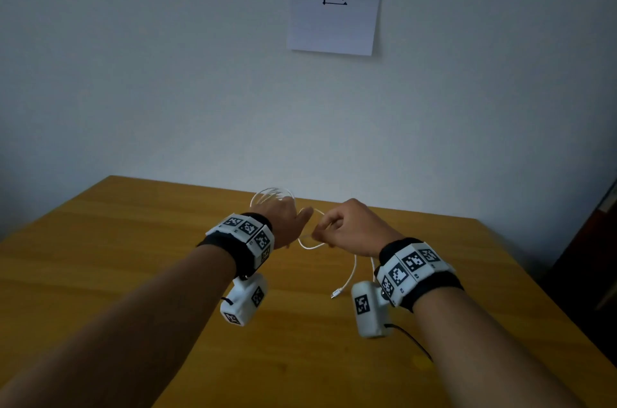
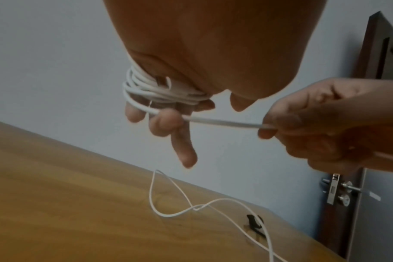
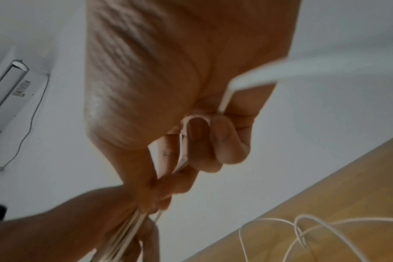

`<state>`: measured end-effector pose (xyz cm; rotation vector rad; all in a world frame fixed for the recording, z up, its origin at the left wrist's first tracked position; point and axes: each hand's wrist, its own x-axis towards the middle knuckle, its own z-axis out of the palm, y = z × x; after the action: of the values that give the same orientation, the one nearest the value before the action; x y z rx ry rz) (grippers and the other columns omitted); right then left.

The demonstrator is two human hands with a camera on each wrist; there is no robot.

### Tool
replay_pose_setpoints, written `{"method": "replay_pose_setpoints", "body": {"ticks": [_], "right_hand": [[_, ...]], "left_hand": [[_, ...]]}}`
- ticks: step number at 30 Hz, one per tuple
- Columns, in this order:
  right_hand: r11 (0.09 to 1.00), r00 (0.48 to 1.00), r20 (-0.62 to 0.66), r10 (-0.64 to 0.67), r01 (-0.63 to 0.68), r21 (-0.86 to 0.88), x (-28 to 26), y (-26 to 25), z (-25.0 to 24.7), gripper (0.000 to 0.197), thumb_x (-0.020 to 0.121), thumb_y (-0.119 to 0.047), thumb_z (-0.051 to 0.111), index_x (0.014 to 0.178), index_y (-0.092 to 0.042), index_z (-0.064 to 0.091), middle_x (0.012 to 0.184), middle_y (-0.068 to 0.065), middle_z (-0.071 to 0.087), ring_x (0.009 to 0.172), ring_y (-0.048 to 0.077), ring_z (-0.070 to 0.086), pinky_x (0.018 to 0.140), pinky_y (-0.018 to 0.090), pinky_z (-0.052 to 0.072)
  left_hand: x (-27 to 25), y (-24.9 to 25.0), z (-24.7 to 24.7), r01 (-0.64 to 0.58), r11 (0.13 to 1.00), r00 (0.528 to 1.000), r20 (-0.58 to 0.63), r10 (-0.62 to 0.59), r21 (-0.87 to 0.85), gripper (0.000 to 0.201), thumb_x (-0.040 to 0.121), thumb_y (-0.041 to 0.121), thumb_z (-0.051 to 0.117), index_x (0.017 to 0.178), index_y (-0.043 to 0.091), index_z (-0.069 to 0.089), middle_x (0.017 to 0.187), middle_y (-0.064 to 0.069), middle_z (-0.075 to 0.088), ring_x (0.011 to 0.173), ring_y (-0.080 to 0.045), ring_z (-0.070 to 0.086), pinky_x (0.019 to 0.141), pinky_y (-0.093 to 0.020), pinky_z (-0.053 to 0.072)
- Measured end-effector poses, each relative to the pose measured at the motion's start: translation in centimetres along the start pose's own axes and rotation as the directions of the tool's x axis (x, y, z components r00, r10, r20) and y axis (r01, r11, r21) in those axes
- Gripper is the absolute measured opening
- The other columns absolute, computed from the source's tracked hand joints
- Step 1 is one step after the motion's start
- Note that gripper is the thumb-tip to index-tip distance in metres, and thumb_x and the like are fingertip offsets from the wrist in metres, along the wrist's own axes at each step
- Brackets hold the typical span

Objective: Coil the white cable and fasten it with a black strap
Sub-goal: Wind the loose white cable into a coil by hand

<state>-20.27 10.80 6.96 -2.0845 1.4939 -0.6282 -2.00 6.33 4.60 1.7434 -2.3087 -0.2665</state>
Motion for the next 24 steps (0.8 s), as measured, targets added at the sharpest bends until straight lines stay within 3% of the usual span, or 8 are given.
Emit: {"method": "replay_pose_setpoints", "body": {"ticks": [3,6,9,11,14,18,21,24], "right_hand": [[1.0,0.998,-0.067,0.01,-0.008,0.029,0.2,0.5,-0.7,0.01,0.084,-0.035,0.078,0.082,-0.025,0.079,0.084,-0.007,0.075,0.085,0.009,0.072,0.079,0.031,0.058],[1.0,0.991,-0.135,0.024,-0.024,0.004,0.5,1.0,-1.3,0.014,0.085,-0.04,0.077,0.082,-0.025,0.078,0.09,-0.007,0.073,0.088,0.009,0.069,0.076,0.031,0.056],[0.999,0.977,-0.214,0.021,-0.027,-0.027,0.8,1.6,-1.5,0.023,0.087,-0.045,0.076,0.088,-0.022,0.078,0.092,-0.009,0.071,0.09,0.005,0.064,0.076,0.026,0.049],[0.999,0.968,-0.253,0.009,-0.02,-0.042,1.1,2.0,-1.5,0.024,0.092,-0.041,0.072,0.093,-0.018,0.078,0.099,-0.005,0.074,0.096,0.008,0.066,0.081,0.026,0.048],[0.996,0.967,-0.254,0.003,-0.025,-0.086,1.2,2.5,-1.4,0.028,0.099,-0.038,0.062,0.098,-0.014,0.077,0.102,-0.001,0.075,0.096,0.015,0.066,0.084,0.029,0.049],[0.997,0.964,-0.264,-0.007,-0.015,-0.081,1.1,2.6,-0.6,0.043,0.105,-0.045,0.046,0.091,-0.015,0.073,0.083,0.013,0.073,0.08,0.033,0.07,0.076,0.044,0.056],[0.998,0.96,-0.28,0.011,-0.029,-0.059,1.2,2.2,0.1,0.041,0.108,-0.039,0.037,0.093,-0.017,0.067,0.08,0.012,0.07,0.067,0.026,0.061,0.068,0.044,0.053],[0.997,0.959,-0.273,0.073,-0.07,0.02,1.4,2.1,1.0,0.027,0.108,-0.022,0.038,0.106,-0.014,0.064,0.082,0.001,0.063,0.067,0.015,0.056,0.064,0.033,0.046]], "left_hand": [[-0.3,-0.2,0.2,-0.005,0.996,0.998,0.062,-0.001,0.09,0.087,0.091,0.066,0.005,0.077,0.011,0.071,0.061,-0.004,0.069,0.067,-0.018,0.068,0.085,-0.035,0.05],[-0.2,-0.3,0.4,0.011,0.999,0.98,0.2,-0.02,0.048,0.088,0.09,0.066,-0.001,0.103,0.01,0.066,0.075,-0.009,0.062,0.067,-0.022,0.058,0.081,-0.037,0.048],[-0.4,0.7,-0.1,0.077,0.98,0.967,0.252,-0.029,-0.182,0.077,0.09,0.07,0.009,0.059,0.011,0.048,0.053,-0.005,0.044,0.047,-0.019,0.041,0.067,-0.033,0.043],[-0.5,1.1,-0.4,0.138,0.91,0.952,0.307,-0.012,-0.391,0.064,0.094,0.064,0.022,0.053,0.016,0.035,0.049,-0.003,0.035,0.042,-0.018,0.03,0.053,-0.028,0.034],[-0.7,1.2,-1.2,0.265,0.63,0.903,0.417,0.103,-0.73,0.053,0.1,0.047,0.033,0.054,0.021,0.027,0.048,0.003,0.022,0.04,-0.013,0.016,0.045,-0.022,0.016],[-0.9,1.5,-2.0,0.28,0.275,0.899,0.352,0.261,-0.92,0.048,0.101,0.037,0.033,0.055,0.023,0.028,0.043,0.007,0.021,0.034,-0.009,0.016,0.04,-0.018,0.013],[-0.9,2.1,-2.7,0.293,0.015,0.9,0.281,0.332,-0.956,0.045,0.1,0.036,0.032,0.057,0.023,0.028,0.042,0.008,0.02,0.032,-0.008,0.016,0.041,-0.021,0.012],[-0.6,2.6,-3.3,0.296,-0.229,0.909,0.199,0.367,-0.927,0.043,0.099,0.037,0.031,0.058,0.023,0.031,0.044,0.007,0.019,0.038,-0.012,0.011,0.039,-0.02,0.018]]}}
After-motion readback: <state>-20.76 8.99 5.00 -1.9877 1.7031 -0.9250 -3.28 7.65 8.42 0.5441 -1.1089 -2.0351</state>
